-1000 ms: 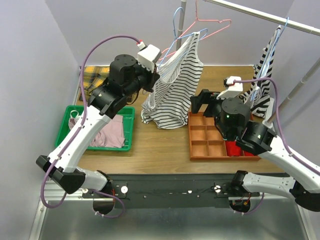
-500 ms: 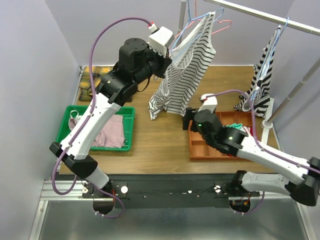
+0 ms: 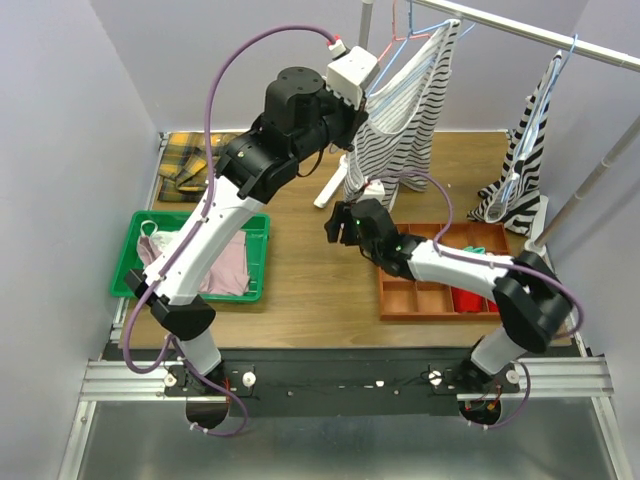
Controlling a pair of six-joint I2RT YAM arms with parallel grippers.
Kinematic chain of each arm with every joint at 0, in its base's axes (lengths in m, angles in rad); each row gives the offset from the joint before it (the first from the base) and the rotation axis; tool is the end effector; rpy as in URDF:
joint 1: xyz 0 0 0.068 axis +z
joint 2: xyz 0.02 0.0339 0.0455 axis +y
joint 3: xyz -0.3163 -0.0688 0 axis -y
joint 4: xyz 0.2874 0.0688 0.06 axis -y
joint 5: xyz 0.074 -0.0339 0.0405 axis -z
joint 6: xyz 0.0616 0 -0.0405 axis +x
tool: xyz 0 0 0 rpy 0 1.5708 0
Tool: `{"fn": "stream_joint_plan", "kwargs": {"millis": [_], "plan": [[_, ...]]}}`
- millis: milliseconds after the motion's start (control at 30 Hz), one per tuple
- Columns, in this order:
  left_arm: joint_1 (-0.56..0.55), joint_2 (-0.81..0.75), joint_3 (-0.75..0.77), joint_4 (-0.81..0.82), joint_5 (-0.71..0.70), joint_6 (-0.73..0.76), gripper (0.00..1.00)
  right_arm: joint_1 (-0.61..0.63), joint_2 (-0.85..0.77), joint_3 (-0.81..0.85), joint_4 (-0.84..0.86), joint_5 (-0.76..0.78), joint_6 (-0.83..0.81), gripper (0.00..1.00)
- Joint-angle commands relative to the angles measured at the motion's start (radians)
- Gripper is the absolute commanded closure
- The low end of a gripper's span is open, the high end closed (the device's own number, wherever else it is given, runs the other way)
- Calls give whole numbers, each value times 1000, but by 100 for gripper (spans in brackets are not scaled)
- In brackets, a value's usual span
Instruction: Place the tank top on the hanger
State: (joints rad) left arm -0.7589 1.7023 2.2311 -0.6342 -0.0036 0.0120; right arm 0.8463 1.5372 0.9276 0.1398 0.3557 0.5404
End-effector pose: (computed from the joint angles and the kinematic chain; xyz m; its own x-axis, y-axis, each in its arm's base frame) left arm 0.3007 -0.2849 0.6096 -0.0681 0.0811 -0.9944 0.6864 0.7271 0.0123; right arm 0.2791 0.2829 0.2546 -0.5125 0.1486 -0.8457 -0.2711 0.9065 0.3236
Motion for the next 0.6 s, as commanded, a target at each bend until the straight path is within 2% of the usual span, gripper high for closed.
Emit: {"fn": "stream_joint_plan", "kwargs": {"millis": [0, 267, 467, 567], "plan": [[-13, -12, 24, 41, -45, 14, 100, -105, 115, 77, 139, -95, 64, 28], [-14, -87, -134, 68, -58, 26, 100, -193, 175, 112, 119, -32, 70, 28], [-20, -151, -269, 125, -56, 8, 100, -200, 184, 80, 115, -11, 59, 30], [-23, -155, -284, 133, -55, -4, 100, -205, 199, 77, 109, -8, 66, 30]]}}
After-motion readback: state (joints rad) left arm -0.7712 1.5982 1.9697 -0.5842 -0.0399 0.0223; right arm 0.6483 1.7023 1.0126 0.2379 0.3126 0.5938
